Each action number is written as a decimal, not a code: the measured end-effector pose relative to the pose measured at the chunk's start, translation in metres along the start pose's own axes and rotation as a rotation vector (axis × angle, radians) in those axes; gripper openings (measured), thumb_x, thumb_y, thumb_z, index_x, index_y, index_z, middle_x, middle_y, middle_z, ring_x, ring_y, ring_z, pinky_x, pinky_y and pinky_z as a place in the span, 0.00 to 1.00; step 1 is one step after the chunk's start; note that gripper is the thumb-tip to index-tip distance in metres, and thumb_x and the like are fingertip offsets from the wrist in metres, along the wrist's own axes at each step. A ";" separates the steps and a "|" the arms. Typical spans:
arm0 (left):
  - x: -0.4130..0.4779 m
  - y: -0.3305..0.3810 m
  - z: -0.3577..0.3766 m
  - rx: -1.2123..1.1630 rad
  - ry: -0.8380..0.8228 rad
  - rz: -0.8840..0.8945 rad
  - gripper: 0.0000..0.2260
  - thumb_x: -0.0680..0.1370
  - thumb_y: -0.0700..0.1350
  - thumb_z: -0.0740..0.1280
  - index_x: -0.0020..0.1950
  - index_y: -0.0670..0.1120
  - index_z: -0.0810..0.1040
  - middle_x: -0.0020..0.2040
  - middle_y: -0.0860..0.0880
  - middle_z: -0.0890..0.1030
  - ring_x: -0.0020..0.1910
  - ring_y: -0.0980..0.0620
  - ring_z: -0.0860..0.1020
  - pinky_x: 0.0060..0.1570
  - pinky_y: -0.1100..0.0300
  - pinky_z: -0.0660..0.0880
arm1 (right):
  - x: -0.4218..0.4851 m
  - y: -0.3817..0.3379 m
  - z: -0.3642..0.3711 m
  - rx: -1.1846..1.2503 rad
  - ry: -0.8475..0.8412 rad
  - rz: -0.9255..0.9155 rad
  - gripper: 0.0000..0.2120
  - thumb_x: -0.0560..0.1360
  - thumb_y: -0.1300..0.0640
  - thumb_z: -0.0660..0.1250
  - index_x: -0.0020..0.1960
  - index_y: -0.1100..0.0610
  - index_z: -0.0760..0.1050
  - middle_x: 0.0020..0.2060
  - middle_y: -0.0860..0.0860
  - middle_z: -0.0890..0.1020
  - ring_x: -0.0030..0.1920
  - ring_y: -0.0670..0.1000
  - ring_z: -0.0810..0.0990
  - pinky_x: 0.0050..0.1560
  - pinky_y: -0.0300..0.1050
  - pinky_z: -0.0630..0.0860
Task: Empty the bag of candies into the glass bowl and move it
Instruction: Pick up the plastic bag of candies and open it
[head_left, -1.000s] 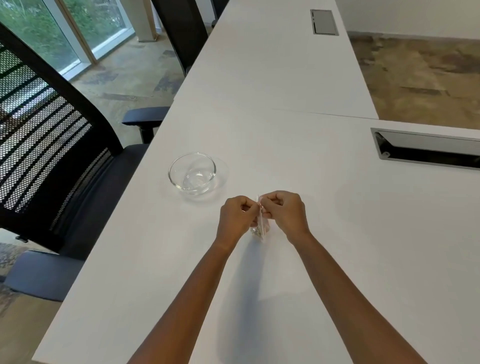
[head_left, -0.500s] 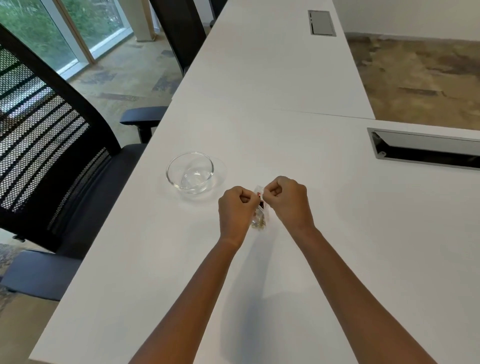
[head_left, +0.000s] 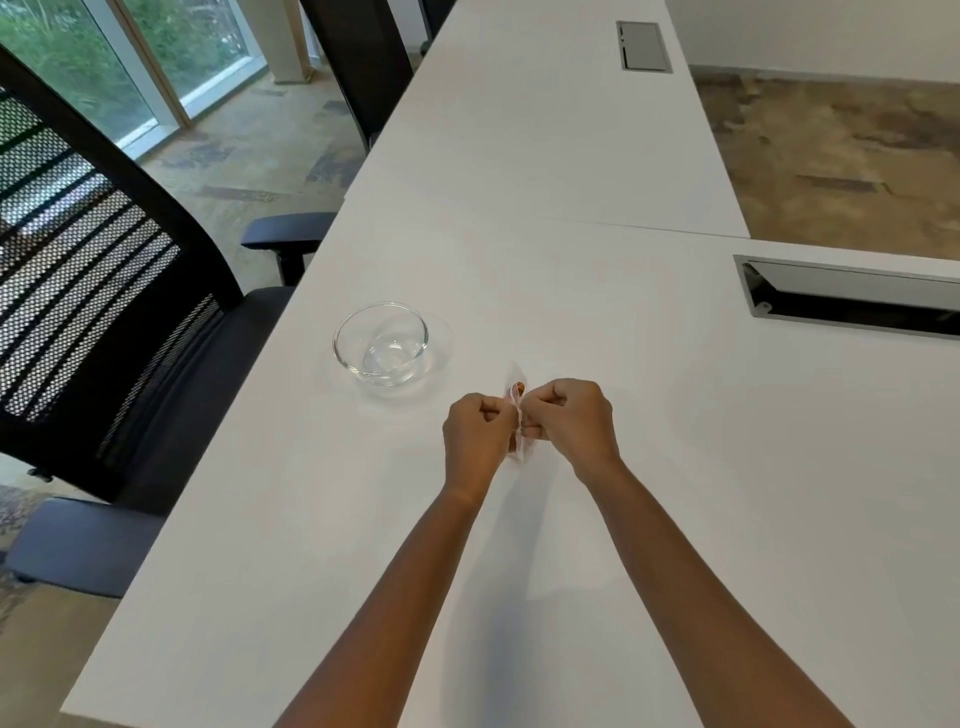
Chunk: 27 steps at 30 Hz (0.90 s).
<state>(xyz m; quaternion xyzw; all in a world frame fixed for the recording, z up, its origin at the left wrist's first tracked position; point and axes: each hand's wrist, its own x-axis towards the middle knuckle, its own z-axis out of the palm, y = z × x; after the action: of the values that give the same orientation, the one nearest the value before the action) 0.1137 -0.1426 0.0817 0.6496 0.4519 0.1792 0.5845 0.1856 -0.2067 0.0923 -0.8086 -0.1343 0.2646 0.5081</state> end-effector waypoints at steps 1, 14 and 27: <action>-0.001 0.000 -0.001 0.015 0.001 0.010 0.08 0.72 0.37 0.64 0.40 0.31 0.77 0.36 0.38 0.80 0.38 0.42 0.79 0.47 0.42 0.80 | 0.000 0.001 0.000 -0.007 0.003 0.008 0.08 0.71 0.67 0.65 0.42 0.72 0.78 0.31 0.56 0.80 0.28 0.50 0.80 0.47 0.52 0.82; 0.012 0.017 -0.014 0.310 0.119 0.264 0.05 0.73 0.35 0.62 0.38 0.41 0.74 0.37 0.44 0.78 0.36 0.49 0.74 0.35 0.63 0.68 | 0.011 0.017 -0.024 0.007 0.097 0.059 0.02 0.71 0.64 0.66 0.40 0.63 0.74 0.31 0.53 0.77 0.27 0.47 0.79 0.31 0.34 0.76; 0.008 0.049 -0.014 0.404 0.011 0.511 0.04 0.71 0.35 0.64 0.37 0.39 0.77 0.33 0.49 0.77 0.34 0.51 0.74 0.36 0.62 0.70 | 0.019 0.057 0.005 1.176 -0.341 0.645 0.31 0.74 0.33 0.53 0.69 0.51 0.65 0.62 0.63 0.68 0.63 0.68 0.70 0.51 0.67 0.75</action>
<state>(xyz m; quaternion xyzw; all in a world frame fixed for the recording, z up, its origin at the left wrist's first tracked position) 0.1255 -0.1231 0.1282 0.8440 0.3039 0.2304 0.3771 0.1956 -0.2188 0.0339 -0.3454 0.2006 0.5549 0.7298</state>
